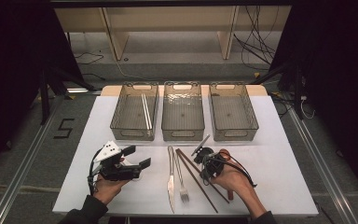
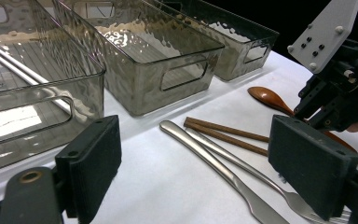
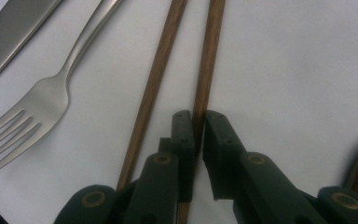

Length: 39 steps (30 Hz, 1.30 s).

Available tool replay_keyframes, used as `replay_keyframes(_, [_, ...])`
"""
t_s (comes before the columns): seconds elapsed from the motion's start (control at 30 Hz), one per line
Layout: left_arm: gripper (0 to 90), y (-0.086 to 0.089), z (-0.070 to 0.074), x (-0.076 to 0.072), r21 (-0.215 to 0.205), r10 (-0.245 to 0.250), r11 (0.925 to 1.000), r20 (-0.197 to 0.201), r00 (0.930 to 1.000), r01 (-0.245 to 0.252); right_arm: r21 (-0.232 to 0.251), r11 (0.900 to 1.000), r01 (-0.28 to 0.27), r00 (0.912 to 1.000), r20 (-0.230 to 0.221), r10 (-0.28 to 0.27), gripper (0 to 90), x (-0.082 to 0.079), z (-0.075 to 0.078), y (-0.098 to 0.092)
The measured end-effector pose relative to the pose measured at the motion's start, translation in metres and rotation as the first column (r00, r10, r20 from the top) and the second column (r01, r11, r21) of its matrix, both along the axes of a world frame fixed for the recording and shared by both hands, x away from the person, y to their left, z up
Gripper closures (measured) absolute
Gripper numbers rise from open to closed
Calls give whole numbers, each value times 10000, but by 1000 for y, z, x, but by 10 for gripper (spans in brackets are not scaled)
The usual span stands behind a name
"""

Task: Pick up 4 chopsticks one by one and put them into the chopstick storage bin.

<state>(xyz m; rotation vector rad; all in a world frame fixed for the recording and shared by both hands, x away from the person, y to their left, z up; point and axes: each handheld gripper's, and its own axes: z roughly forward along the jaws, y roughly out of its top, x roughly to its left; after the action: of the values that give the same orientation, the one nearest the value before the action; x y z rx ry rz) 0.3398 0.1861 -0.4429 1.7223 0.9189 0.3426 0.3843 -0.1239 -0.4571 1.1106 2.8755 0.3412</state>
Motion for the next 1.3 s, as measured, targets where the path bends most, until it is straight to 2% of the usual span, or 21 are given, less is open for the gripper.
replay_keyframes(0.13, [173, 0, 0, 0, 21, -5, 10000, 8, 10000, 5, 143, 9997, 198, 9998, -25, -198, 839, 0, 0, -2])
replay_keyframes(0.53, [173, -1, -1, 1, 11, -23, 10000, -20, 10000, 23, 201, 9993, 321, 9994, 127, -324, 851, 1, 0, -4])
replay_keyframes(0.7, [173, 0, -1, 1, -55, -3, 10000, -85, 10000, 2, 554, 9978, 361, 9992, 129, -368, 858, 1, 4, -5])
replay_keyframes(1.1, [174, 1, -1, 2, -85, 59, 9999, -119, 9999, -60, 535, 9980, 327, 9986, 395, -349, 860, 2, 7, -9])
replay_keyframes(1.3, [175, 1, -1, 2, -116, 57, 9999, -145, 9999, -59, 674, 9971, 355, 9977, 554, -392, 860, 3, 10, -11])
